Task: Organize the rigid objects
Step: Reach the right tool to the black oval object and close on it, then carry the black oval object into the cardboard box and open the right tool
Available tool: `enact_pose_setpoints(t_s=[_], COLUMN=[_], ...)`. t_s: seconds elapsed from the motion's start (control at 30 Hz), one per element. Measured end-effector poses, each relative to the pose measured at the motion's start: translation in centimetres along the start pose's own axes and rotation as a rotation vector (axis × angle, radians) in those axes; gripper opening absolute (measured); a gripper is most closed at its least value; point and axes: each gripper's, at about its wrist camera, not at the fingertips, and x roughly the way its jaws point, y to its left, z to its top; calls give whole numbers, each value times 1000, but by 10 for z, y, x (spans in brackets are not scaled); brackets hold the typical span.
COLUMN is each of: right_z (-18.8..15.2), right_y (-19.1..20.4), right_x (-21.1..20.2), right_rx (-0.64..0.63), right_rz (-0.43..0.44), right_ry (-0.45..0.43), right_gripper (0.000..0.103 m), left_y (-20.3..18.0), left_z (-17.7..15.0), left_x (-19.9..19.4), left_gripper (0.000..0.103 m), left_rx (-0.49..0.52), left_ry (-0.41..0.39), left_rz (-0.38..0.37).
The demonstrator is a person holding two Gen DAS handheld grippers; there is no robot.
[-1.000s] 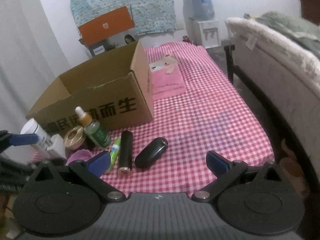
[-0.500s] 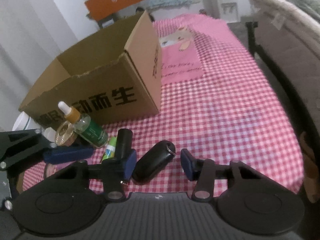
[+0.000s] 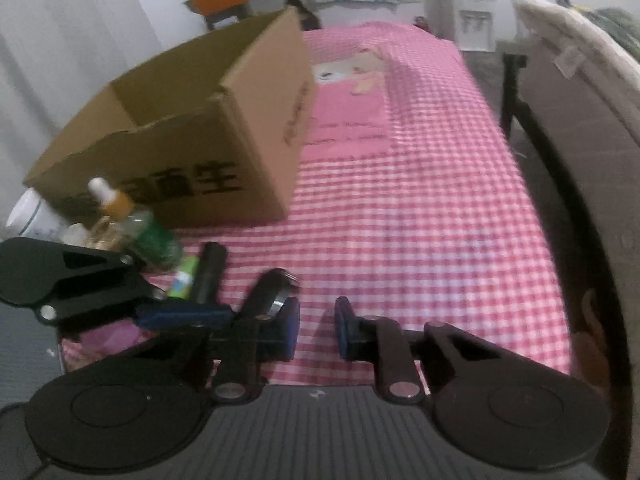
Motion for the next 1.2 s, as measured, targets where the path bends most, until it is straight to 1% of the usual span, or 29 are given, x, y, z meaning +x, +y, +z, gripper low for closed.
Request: enact_pose_setpoints(t_s=[0.1, 0.17, 0.23, 0.37, 0.53, 0.63, 0.77, 0.8, 0.9, 0.93, 1.1, 1.2], right_z=[-3, -6, -6, -4, -7, -7, -6, -6, -3, -3, -4, -6], right_y=[-16, -21, -22, -27, -33, -35, -46, -46, -42, -41, -38, -40], right_x=[-5, -11, -13, -5, 9, 12, 10, 9, 12, 14, 21, 23], right_rx=[79, 107, 137, 189, 251, 260, 321, 323, 291, 290, 303, 326], right_rz=[61, 95, 141, 236, 315, 333, 433, 439, 379, 372, 370, 374], right_ry=[-10, -25, -22, 11, 67, 56, 27, 23, 21, 24, 7, 5], right_gripper=[20, 20, 20, 20, 20, 21, 20, 20, 20, 20, 19, 18], left_y=[0, 2, 4, 5, 8, 15, 20, 19, 15, 15, 16, 16], left_z=[3, 5, 7, 11, 11, 11, 11, 11, 13, 14, 15, 16], left_x=[3, 5, 6, 9, 10, 10, 11, 11, 11, 12, 14, 13], left_gripper=[44, 44, 44, 44, 44, 44, 42, 42, 42, 42, 42, 39], left_rx=[-5, -17, -36, -52, -96, -136, -160, -157, -142, -140, -151, -146], left_ry=[14, 22, 31, 43, 54, 51, 54, 52, 47, 46, 47, 33], left_rz=[18, 17, 15, 22, 19, 5, -11, -5, 16, 19, 29, 35])
